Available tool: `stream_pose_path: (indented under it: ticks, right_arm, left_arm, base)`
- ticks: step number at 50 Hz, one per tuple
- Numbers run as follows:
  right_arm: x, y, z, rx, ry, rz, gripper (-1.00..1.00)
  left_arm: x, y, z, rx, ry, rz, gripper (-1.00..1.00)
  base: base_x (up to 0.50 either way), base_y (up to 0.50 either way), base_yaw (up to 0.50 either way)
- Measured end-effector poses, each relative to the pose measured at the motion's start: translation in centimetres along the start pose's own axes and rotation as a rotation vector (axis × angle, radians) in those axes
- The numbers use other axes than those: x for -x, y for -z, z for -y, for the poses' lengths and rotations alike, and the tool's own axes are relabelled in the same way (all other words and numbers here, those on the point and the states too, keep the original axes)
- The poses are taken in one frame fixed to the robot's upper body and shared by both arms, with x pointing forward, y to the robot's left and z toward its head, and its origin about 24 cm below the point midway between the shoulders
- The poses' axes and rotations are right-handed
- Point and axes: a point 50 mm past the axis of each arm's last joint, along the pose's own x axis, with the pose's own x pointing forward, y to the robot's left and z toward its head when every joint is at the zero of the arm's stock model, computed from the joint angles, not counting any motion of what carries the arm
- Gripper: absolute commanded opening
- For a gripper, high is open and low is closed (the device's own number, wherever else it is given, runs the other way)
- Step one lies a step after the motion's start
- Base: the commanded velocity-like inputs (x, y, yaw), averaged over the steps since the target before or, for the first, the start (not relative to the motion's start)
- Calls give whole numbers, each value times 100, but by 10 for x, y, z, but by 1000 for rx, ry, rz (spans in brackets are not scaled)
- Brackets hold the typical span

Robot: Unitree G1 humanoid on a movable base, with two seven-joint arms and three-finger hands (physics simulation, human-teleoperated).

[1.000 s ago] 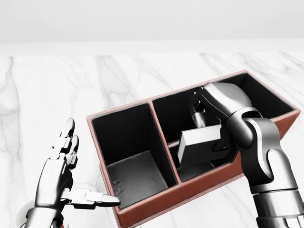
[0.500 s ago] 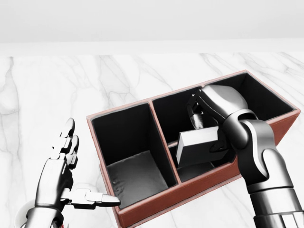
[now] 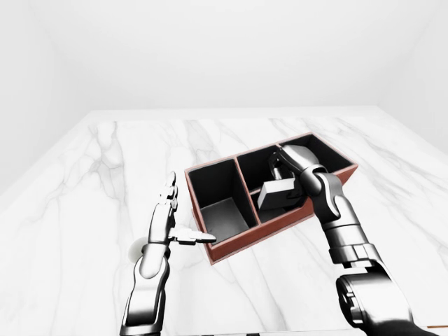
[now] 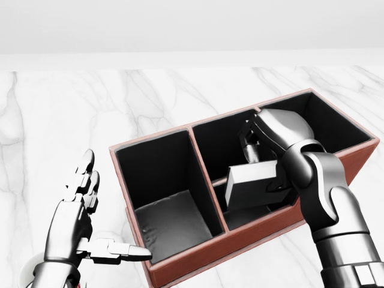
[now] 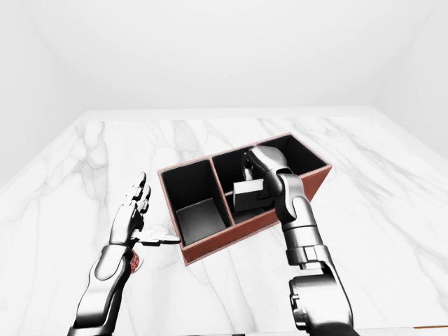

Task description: Pick up the book and place it in the back compartment of the caddy.

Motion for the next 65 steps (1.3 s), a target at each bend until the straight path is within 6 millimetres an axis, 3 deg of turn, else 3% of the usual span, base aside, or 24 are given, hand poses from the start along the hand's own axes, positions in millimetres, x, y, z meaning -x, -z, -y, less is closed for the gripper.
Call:
stream_pose_path:
  ticks: [41,65]
  right_arm:
    - [-6,9,-15,-5,-6,-43,-100]
    - [-8,10,-10,-46,-42,-38,-100]
  left_arm:
    - [0,2,1,-1,2,-7,100]
    - [0,2,1,1,0,-7,100]
  base:
    - [0,0,0]
    - [0,0,1]
